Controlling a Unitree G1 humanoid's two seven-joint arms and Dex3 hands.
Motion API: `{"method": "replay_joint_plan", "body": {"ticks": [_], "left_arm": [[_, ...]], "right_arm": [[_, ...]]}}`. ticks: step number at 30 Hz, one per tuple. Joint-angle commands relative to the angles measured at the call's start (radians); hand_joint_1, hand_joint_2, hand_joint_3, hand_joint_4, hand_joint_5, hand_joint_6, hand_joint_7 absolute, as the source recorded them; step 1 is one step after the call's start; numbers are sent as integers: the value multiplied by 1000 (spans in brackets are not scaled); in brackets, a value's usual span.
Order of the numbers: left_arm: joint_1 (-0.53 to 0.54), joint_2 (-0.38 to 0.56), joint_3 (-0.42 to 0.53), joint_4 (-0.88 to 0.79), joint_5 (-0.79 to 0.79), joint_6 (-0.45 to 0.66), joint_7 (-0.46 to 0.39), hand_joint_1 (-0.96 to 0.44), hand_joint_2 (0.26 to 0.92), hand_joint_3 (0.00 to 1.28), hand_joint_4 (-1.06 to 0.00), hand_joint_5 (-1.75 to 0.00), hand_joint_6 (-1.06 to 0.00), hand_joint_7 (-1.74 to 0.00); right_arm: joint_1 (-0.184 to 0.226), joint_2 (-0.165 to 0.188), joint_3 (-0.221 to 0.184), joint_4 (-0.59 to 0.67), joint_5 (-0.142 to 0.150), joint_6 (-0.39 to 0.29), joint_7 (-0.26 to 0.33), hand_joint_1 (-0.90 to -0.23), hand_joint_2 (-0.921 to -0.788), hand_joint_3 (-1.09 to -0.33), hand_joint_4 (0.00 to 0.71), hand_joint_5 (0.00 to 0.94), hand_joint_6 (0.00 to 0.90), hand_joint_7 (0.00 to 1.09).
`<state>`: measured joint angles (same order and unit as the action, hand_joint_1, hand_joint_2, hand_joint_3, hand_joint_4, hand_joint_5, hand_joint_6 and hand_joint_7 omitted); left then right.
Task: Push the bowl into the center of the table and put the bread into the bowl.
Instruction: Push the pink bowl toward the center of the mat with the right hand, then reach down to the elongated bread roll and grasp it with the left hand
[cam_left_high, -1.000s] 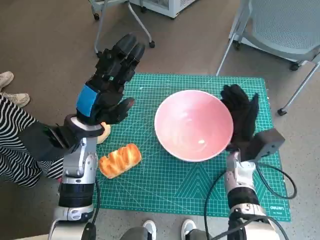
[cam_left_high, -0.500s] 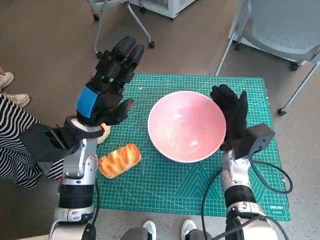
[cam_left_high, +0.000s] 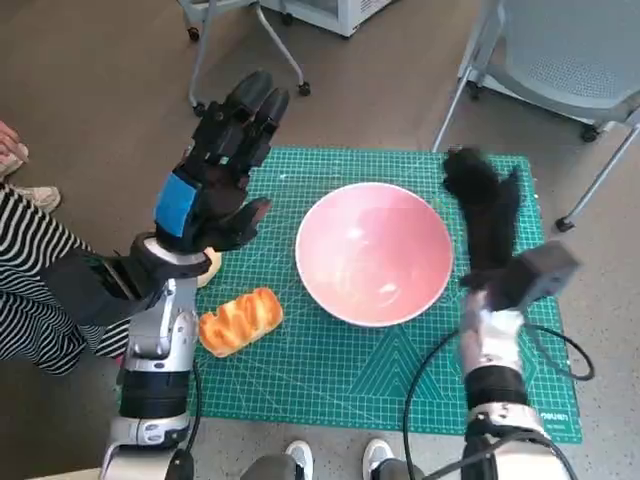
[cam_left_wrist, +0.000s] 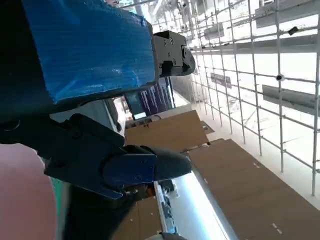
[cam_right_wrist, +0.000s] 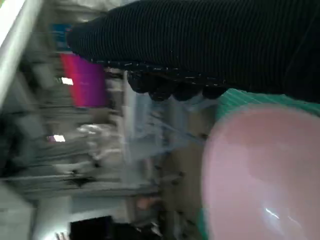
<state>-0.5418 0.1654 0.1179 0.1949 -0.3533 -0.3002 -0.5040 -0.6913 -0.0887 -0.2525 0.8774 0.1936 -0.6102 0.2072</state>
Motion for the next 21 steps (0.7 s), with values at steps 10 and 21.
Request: {"method": "replay_joint_plan", "body": {"ticks": [10,21], "left_arm": [[-13,-31,-34,-35,4,40,20,-712,921,440,-31,-38,1,-403],[-33,-57,-42,-58,-22,93,20,-695,921,378,-43,-48,1,-500]], "right_arm": [[155,-26,82,-515,-4,119,17,-688,-921,-772,192,12,118,528],[210,-64,128,-793,12,256,41,-715,-921,-687,230,23,125,545]]}}
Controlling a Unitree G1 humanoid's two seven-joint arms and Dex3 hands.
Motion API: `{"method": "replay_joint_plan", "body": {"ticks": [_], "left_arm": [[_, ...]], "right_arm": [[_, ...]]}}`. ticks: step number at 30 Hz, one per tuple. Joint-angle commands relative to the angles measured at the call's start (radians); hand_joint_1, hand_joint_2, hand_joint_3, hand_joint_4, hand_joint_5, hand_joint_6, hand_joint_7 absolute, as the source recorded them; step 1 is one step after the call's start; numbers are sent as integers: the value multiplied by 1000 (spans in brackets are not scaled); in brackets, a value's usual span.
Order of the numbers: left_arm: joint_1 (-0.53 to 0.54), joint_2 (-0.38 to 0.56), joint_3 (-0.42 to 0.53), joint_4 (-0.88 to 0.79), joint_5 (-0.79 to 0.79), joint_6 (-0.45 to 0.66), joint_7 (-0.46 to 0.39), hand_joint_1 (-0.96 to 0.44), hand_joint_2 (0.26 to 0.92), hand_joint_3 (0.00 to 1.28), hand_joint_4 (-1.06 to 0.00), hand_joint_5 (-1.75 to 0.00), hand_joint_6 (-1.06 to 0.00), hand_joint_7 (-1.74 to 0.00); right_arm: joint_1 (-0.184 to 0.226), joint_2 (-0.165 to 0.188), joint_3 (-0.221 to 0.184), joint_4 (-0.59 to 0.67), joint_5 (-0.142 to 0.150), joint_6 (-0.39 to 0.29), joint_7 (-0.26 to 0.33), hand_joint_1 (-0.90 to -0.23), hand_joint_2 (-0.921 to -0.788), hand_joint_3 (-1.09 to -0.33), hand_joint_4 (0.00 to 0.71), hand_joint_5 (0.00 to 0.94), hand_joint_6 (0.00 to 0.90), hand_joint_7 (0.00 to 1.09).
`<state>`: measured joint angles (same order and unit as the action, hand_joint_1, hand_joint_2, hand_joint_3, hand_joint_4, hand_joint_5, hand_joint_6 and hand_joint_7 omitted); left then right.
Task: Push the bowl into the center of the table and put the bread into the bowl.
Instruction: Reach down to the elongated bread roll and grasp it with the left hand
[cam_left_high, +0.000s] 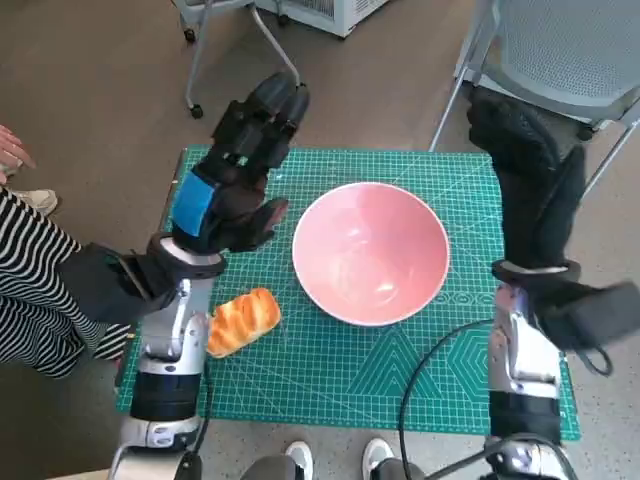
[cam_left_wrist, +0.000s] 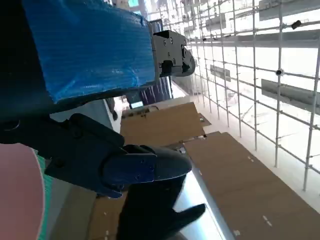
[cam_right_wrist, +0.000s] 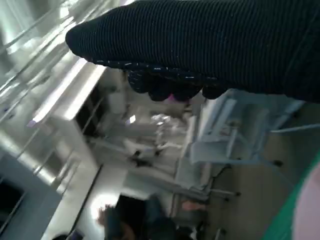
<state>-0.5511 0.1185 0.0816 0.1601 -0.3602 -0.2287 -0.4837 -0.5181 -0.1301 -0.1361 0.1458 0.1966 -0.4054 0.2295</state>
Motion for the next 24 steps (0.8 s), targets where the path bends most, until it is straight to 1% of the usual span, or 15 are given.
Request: {"method": "replay_joint_plan", "body": {"ticks": [1,7,17,21,24], "left_arm": [[-25,-12,-6,-26,-19,26,-2,-692,921,367,-44,-50,1,-512],[-30,-21,-5,-32,-28,36,-10,-687,921,343,-46,-56,1,-535],[-33,-10,5,-30,-38,39,-29,-686,921,343,-45,-64,1,-536],[-31,21,13,-42,-28,40,-36,-687,920,339,-46,-67,1,-537],[-45,99,43,-24,10,3,-57,-700,921,319,-36,-67,1,-510]], "right_arm": [[39,-26,13,-76,9,58,21,-721,-921,-679,234,23,125,547],[45,-42,16,-117,8,83,31,-735,-921,-660,244,25,127,554],[44,-44,24,-124,-4,96,29,-740,-921,-650,250,22,131,566],[42,-41,27,-126,-6,102,26,-743,-921,-650,251,21,129,568],[46,-41,28,-136,-9,109,20,-743,-921,-651,251,20,127,571]]}}
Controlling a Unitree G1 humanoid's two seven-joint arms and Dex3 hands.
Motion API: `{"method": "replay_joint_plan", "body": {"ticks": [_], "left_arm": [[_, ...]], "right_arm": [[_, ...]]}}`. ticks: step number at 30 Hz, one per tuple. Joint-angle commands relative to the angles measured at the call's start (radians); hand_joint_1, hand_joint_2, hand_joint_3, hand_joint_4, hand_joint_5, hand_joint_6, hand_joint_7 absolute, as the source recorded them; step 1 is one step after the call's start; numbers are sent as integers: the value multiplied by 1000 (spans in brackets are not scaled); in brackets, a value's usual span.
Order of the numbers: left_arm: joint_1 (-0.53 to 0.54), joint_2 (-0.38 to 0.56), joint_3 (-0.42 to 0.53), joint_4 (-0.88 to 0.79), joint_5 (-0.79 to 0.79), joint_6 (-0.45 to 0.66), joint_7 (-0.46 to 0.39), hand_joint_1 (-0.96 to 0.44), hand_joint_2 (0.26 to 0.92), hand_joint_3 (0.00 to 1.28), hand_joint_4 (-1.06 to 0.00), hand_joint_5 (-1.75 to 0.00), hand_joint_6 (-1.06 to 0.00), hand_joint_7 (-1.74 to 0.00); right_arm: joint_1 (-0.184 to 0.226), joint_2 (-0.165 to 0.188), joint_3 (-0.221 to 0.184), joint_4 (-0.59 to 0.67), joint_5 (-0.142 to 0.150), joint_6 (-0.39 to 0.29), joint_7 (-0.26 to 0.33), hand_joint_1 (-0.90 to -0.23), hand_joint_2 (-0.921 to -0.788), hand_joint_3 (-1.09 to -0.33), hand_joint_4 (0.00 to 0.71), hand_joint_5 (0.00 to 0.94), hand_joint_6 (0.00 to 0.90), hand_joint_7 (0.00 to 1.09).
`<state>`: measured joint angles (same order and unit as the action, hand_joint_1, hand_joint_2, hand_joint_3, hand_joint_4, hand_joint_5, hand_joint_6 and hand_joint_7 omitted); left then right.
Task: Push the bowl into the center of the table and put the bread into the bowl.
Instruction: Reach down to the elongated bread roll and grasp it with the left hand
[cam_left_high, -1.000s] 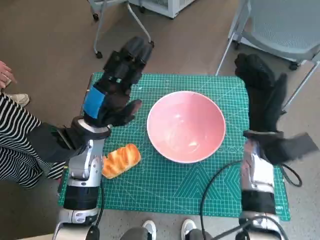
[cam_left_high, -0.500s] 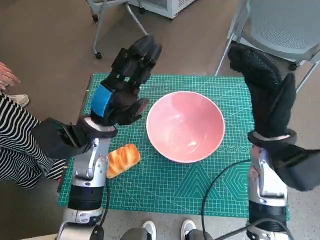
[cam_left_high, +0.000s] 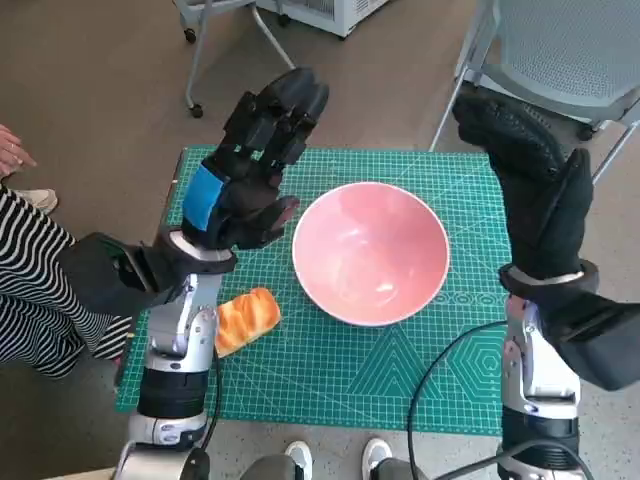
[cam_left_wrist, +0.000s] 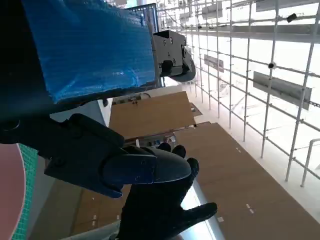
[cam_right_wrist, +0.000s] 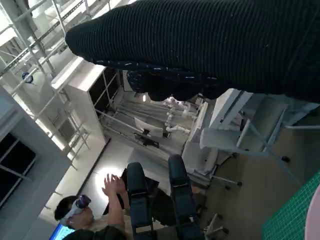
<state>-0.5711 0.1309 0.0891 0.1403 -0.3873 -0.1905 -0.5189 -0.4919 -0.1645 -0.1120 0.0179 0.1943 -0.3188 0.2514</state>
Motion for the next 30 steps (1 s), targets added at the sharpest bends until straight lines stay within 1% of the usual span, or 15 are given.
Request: {"method": "replay_joint_plan", "body": {"ticks": [1,3,6,10,14,17,21,25,27,30], "left_arm": [[-30,107,44,5,48,-49,-28,-706,921,306,-34,-67,1,-504],[-41,147,55,26,72,-78,-42,-711,921,294,-33,-68,1,-498],[-85,278,78,108,126,-172,-120,-699,921,236,-43,-70,1,-482],[-117,387,90,181,159,-261,-187,-662,915,161,-53,-67,1,-444],[-123,475,94,215,198,-324,-218,-652,897,100,-73,-68,1,-458],[-92,528,97,187,242,-347,-204,-654,891,80,-83,-68,1,-490],[-25,569,105,113,286,-347,-172,-676,898,48,-106,-63,-1,-568],[66,594,110,22,281,-276,-168,-684,908,35,-118,-58,-1,-589],[109,605,114,-16,283,-244,-164,-678,914,21,-132,-43,-22,-561],[195,613,125,-111,294,-159,-144,-648,915,9,-146,-28,-50,-514]], "right_arm": [[21,-7,4,-10,-8,24,-3,-743,-921,-653,251,20,127,572],[24,-6,4,-15,-10,27,-5,-742,-921,-654,252,20,127,573],[34,-8,1,-28,-9,32,-6,-745,-921,-655,253,19,127,575],[45,-8,-3,-44,-7,41,-10,-750,-921,-655,256,19,127,577],[52,-7,-8,-58,-2,50,-13,-756,-921,-654,261,20,136,581],[51,-5,-10,-61,-1,54,-17,-758,-921,-654,268,22,141,583],[51,2,-9,-60,1,51,-22,-758,-921,-653,276,24,146,583],[51,9,-8,-61,3,50,-26,-758,-921,-653,278,24,148,581],[51,12,-8,-61,4,51,-28,-755,-921,-652,279,23,149,580],[51,16,-9,-59,5,50,-29,-749,-921,-650,280,22,151,578]]}}
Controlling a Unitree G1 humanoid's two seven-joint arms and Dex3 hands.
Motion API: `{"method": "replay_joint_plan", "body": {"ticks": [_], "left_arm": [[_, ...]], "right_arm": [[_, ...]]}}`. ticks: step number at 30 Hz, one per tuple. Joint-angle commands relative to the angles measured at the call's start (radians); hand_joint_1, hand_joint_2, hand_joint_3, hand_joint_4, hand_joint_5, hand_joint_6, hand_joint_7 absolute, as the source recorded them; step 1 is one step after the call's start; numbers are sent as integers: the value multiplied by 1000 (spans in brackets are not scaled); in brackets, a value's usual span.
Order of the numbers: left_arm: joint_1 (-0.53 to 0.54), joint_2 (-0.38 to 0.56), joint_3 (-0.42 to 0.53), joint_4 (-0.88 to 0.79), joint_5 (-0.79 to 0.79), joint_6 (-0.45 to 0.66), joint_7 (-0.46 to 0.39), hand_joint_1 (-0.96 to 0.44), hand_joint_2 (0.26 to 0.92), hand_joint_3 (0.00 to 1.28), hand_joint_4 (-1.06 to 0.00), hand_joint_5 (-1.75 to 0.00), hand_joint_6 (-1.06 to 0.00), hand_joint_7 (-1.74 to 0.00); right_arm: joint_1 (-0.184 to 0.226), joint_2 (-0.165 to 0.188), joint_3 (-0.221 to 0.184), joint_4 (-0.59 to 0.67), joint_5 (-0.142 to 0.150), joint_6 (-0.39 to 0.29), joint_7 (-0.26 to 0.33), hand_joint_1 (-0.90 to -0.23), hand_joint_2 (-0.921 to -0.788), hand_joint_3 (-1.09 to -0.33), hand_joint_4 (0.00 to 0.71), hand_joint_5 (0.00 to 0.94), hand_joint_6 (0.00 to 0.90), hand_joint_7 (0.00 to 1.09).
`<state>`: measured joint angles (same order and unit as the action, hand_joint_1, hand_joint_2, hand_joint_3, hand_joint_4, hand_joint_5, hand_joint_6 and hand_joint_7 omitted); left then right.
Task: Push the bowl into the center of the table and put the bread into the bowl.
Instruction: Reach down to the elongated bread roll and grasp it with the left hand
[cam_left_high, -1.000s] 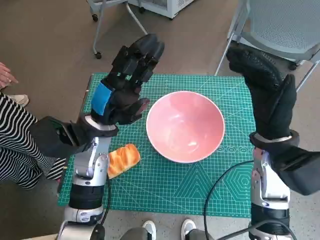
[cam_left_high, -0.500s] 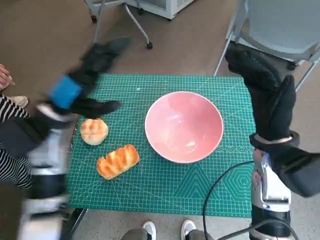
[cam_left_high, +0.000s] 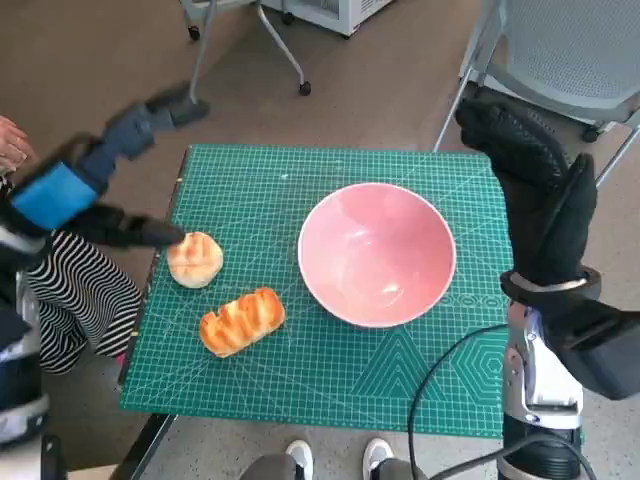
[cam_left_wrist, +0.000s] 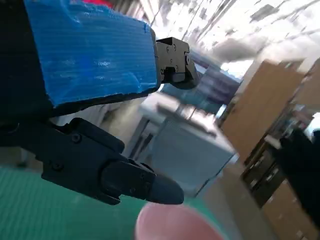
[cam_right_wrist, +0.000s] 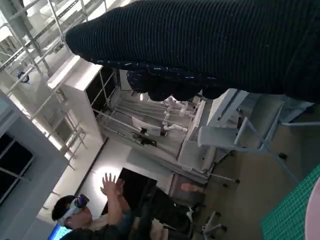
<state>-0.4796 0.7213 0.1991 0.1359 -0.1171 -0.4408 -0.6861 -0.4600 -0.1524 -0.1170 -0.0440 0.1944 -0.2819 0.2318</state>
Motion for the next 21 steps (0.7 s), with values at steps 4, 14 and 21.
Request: {"method": "replay_joint_plan", "body": {"ticks": [4,14,21], "left_arm": [[204,13,28,-224,60,185,72,-594,914,3,-173,-16,-108,-430],[415,28,17,-521,109,510,85,-527,920,23,-201,0,-263,-132],[504,36,-21,-628,139,637,61,-493,920,35,-192,0,-273,-74]], "right_arm": [[19,6,-6,4,8,14,-11,-742,-921,-649,281,21,152,575],[19,10,-6,1,16,26,-13,-736,-921,-647,283,18,155,570],[19,13,-9,2,30,37,-11,-734,-921,-645,284,16,157,567]]}}
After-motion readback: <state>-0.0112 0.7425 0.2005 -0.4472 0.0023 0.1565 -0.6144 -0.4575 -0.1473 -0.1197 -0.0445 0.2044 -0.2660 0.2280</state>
